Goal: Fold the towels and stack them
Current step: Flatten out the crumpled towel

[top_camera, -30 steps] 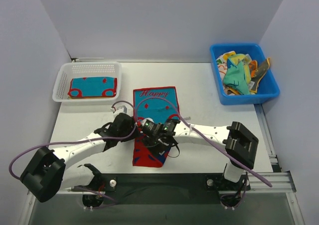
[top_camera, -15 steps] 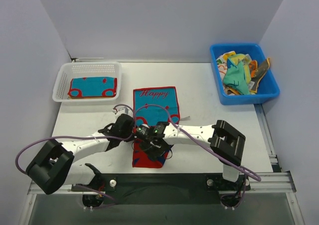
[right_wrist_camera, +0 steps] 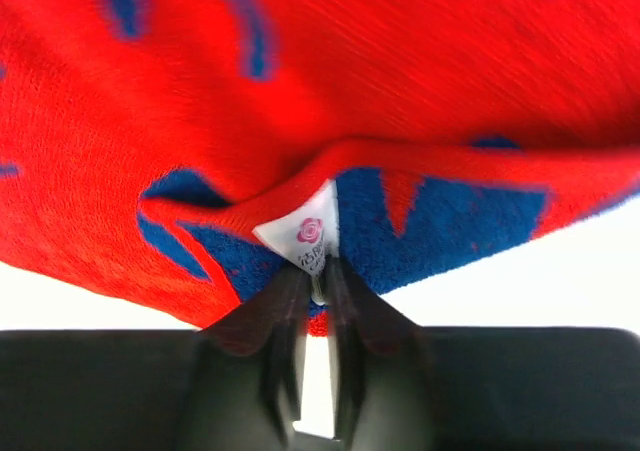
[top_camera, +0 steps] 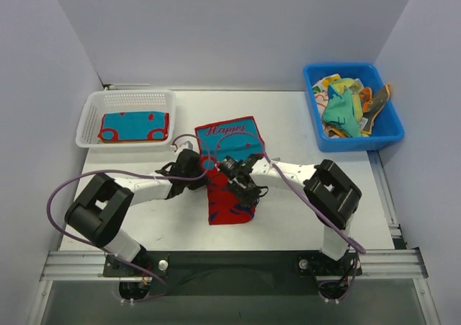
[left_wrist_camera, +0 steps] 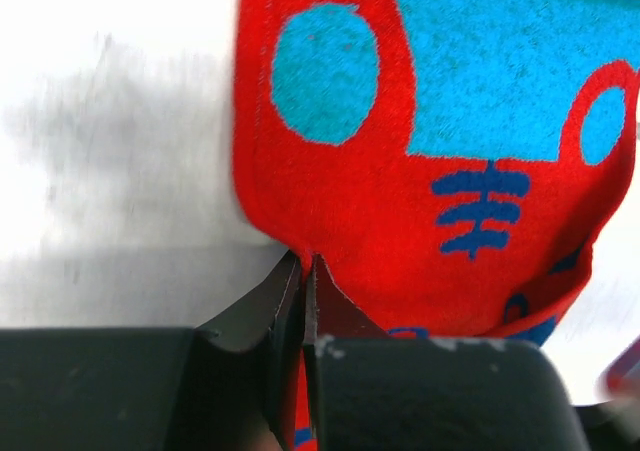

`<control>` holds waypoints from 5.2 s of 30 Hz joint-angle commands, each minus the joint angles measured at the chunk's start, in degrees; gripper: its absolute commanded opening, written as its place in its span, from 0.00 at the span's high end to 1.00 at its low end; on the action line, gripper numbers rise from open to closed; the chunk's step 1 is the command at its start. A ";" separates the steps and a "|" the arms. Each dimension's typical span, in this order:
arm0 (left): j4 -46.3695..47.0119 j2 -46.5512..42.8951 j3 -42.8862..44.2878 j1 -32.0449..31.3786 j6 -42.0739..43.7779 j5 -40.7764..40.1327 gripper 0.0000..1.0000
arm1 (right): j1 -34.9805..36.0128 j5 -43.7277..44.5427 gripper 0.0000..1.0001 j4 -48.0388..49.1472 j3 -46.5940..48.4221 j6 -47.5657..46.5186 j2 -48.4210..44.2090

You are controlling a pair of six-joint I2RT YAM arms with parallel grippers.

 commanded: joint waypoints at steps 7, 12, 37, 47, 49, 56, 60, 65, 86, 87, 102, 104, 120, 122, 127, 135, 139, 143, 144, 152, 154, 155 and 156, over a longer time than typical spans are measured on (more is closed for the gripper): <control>-0.61 5.86 2.43 2.16 1.88 -1.18 1.00 | -10.13 5.58 0.98 1.12 -8.94 3.53 -12.84; -0.43 6.65 2.16 2.25 2.40 -1.88 1.00 | -12.33 6.81 0.94 4.55 -19.13 9.50 -24.61; -25.64 -15.40 9.72 -8.12 11.11 -6.46 0.30 | -16.03 -3.46 0.58 5.34 -20.82 14.09 -37.74; -28.19 -7.24 8.75 -13.57 13.83 7.67 0.43 | -15.77 -12.86 0.65 8.59 -23.10 12.24 -24.82; -29.69 -4.34 10.24 -14.01 15.67 8.22 0.44 | -15.68 -13.75 0.66 8.51 -24.15 12.24 -23.15; -39.89 2.35 9.82 -14.45 20.60 10.51 0.49 | -15.07 -18.76 0.66 6.05 -28.02 12.42 -20.94; -43.23 -1.24 5.86 -16.73 19.46 11.74 0.51 | -12.35 -21.13 0.66 3.85 -29.69 13.03 -22.52; -45.07 -11.07 0.24 -20.78 13.85 13.23 0.50 | -9.09 -22.98 0.66 0.86 -31.54 15.49 -29.37; -30.06 -11.12 24.11 13.05 12.26 6.73 0.16 | -31.92 -12.79 0.42 18.42 2.90 18.73 -18.58; -28.74 -9.18 25.27 14.10 11.64 6.73 0.16 | -32.46 -12.70 0.42 21.48 3.96 19.96 -15.17; -20.64 24.49 47.24 17.45 3.90 0.58 0.27 | -36.24 -10.58 0.44 40.58 16.01 39.30 11.21; -20.64 27.30 49.43 17.80 3.46 0.31 0.28 | -36.33 -10.76 0.44 41.11 17.58 40.19 12.80; -21.00 31.62 50.42 18.33 1.53 0.41 0.37 | -36.07 -11.47 0.44 42.96 17.51 43.44 17.20; -20.99 29.86 48.84 18.24 1.53 -0.48 0.34 | -35.98 -11.47 0.44 43.22 17.24 43.88 17.03; -21.17 26.44 46.55 17.80 2.32 -3.73 0.33 | -35.63 -11.29 0.44 43.13 17.42 45.37 17.47; -21.52 22.04 43.39 16.05 5.21 -8.46 0.28 | -34.49 -11.64 0.45 42.43 16.54 45.47 18.44; -21.70 19.75 43.82 14.29 7.15 -11.20 0.27 | -34.31 -10.86 0.45 42.78 14.70 44.58 18.17; -22.31 20.28 44.88 13.32 6.98 -10.41 0.26 | -34.66 -8.22 0.45 40.77 13.29 42.75 17.64; -22.23 20.28 44.88 13.15 6.54 -10.50 0.24 | -34.84 -7.69 0.45 40.15 13.20 42.13 17.64; -21.70 23.00 46.80 12.88 4.34 -7.17 0.22 | -36.95 -5.31 0.45 37.25 11.70 37.73 15.10; -21.52 24.49 47.95 12.97 3.11 -6.72 0.22 | -37.21 -6.02 0.45 37.25 12.23 36.94 14.92; -21.17 25.02 48.39 12.88 2.59 -6.02 0.22 | -37.12 -6.37 0.45 37.51 12.23 36.85 14.75; -21.08 26.24 48.91 12.88 1.36 -5.58 0.22 | -37.21 -6.98 0.45 37.68 12.23 36.94 14.66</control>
